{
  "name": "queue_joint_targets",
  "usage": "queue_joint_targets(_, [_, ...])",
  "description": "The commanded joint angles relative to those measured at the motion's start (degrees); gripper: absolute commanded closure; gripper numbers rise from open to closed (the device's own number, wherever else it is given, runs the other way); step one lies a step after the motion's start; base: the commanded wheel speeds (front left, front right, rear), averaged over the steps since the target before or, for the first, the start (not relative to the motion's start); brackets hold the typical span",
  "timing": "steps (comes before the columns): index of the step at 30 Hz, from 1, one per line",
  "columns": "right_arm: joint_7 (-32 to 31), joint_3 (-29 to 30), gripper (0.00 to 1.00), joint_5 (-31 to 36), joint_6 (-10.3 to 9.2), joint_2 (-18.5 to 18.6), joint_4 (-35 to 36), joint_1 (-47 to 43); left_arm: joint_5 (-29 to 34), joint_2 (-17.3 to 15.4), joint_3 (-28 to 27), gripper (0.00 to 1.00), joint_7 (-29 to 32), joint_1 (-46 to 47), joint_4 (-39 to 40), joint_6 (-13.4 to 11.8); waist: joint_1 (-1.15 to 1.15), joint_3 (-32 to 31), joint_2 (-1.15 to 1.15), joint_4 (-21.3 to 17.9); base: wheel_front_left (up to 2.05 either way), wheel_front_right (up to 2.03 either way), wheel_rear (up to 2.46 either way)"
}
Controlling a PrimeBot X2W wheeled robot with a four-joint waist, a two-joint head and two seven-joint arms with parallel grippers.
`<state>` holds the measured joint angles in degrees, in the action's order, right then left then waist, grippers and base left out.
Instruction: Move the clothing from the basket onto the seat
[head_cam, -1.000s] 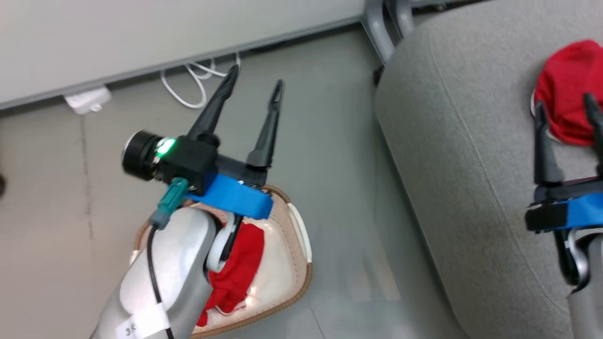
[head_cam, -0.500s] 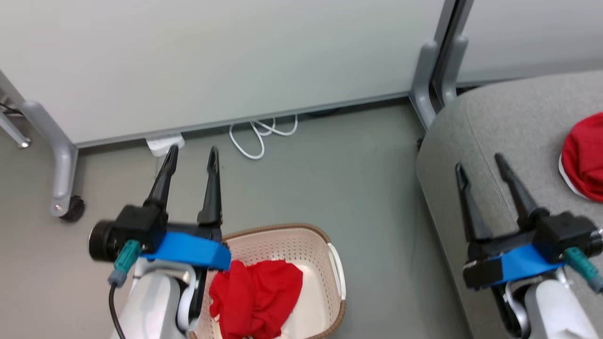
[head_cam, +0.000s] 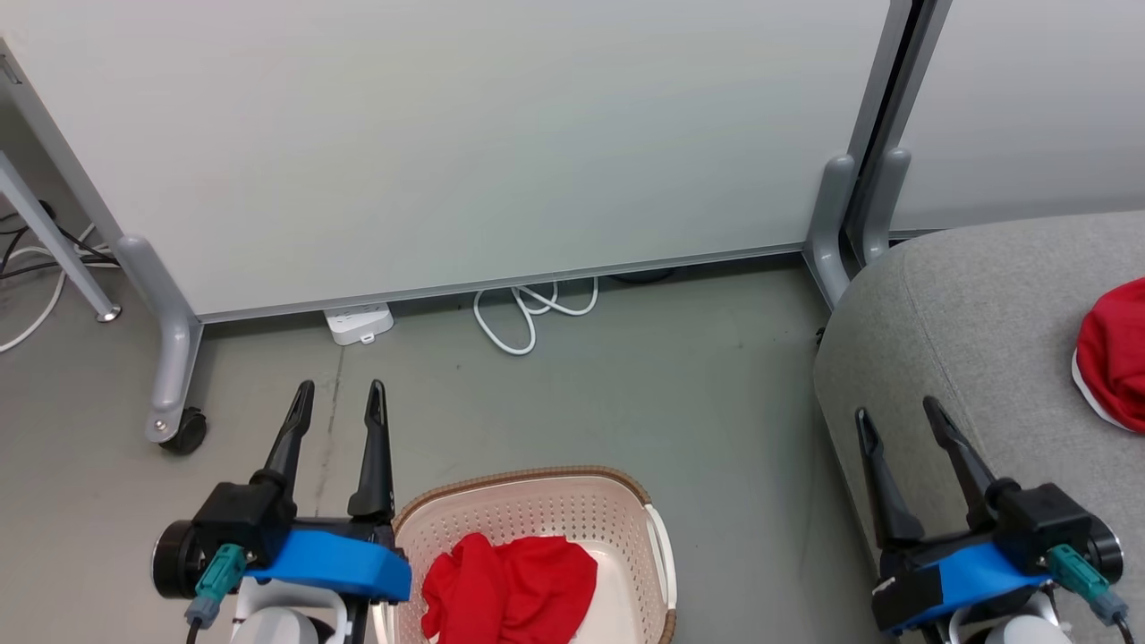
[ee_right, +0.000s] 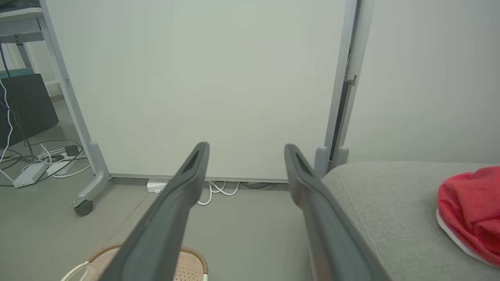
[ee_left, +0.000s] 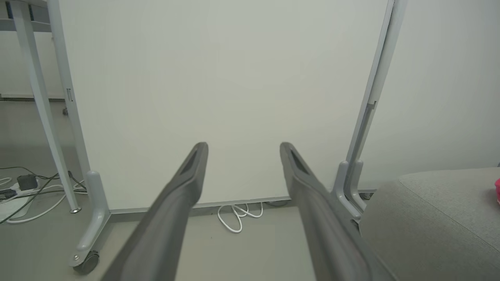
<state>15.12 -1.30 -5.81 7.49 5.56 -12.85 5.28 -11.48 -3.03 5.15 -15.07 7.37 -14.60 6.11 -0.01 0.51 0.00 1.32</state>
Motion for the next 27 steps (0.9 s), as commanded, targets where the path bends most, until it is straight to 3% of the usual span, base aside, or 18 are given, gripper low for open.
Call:
queue_joint_targets(1, [0.06,0.26,0.0,-0.24,0.01,-0.4,-0.36,-1.25,0.58,0.09,-0.33,0.0,-0.15,-0.86,0.12,0.39,0.01,-0.13,0.0,0.12,0.0,0.0,0.0])
queue_joint_targets(27, [0.06,0.38,0.0,-0.08,0.01,-1.68,-2.73,-2.8,-0.03,0.15,0.3,0.0,-0.15,-1.9,-1.68,1.05,0.01,0.24,0.0,0.31,0.0,0.0,0.0])
